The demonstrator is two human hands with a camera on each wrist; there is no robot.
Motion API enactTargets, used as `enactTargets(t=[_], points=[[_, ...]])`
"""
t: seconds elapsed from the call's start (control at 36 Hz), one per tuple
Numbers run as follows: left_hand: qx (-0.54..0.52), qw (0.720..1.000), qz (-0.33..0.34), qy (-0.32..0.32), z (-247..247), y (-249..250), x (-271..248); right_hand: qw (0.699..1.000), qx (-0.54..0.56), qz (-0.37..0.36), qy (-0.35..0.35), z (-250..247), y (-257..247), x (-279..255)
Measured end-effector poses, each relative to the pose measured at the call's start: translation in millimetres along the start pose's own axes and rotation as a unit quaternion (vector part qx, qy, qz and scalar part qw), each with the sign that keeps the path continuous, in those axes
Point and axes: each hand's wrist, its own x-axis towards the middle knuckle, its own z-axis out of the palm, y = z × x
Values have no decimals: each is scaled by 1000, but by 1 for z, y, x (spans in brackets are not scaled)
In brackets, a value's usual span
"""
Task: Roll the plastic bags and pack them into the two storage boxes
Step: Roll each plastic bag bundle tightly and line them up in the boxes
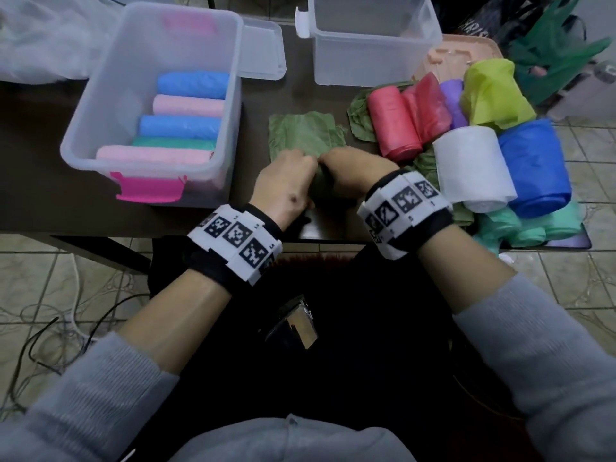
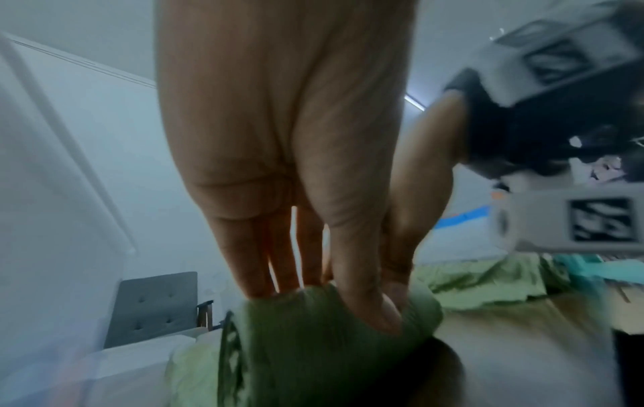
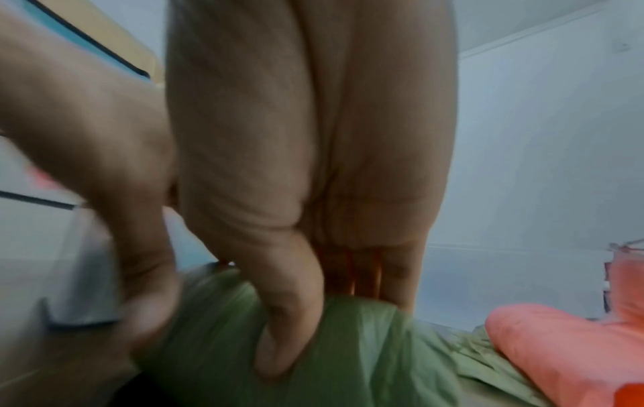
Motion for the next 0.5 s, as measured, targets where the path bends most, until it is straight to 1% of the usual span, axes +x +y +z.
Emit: enactTargets(t=[0.08, 0.17, 0.22, 0.31, 0.36, 0.42, 0.44, 0.5], points=[[53, 999, -1, 12, 7, 4, 0, 1000, -10, -6, -16, -8, 3, 5], [69, 997, -11, 20, 7, 3, 6, 1000, -13, 0, -27, -10, 5, 9], [66, 998, -14, 14, 5, 0, 10, 1000, 10, 5, -26, -9, 7, 9], [55, 998, -21, -10, -1, -2, 16, 997, 73, 7, -2, 1, 8, 4], [38, 998, -34, -33, -7, -3, 21, 996, 81, 9, 45, 10, 7, -3], [12, 997, -48, -56, -12, -4, 26, 990, 37, 8, 134, 23, 6, -13], [-2, 996, -55, -64, -15, -5, 28, 982, 7, 5, 186, 30, 5, -17], [-28, 994, -67, -78, -19, -6, 32, 967, -18, -4, 255, 46, 1, -25]])
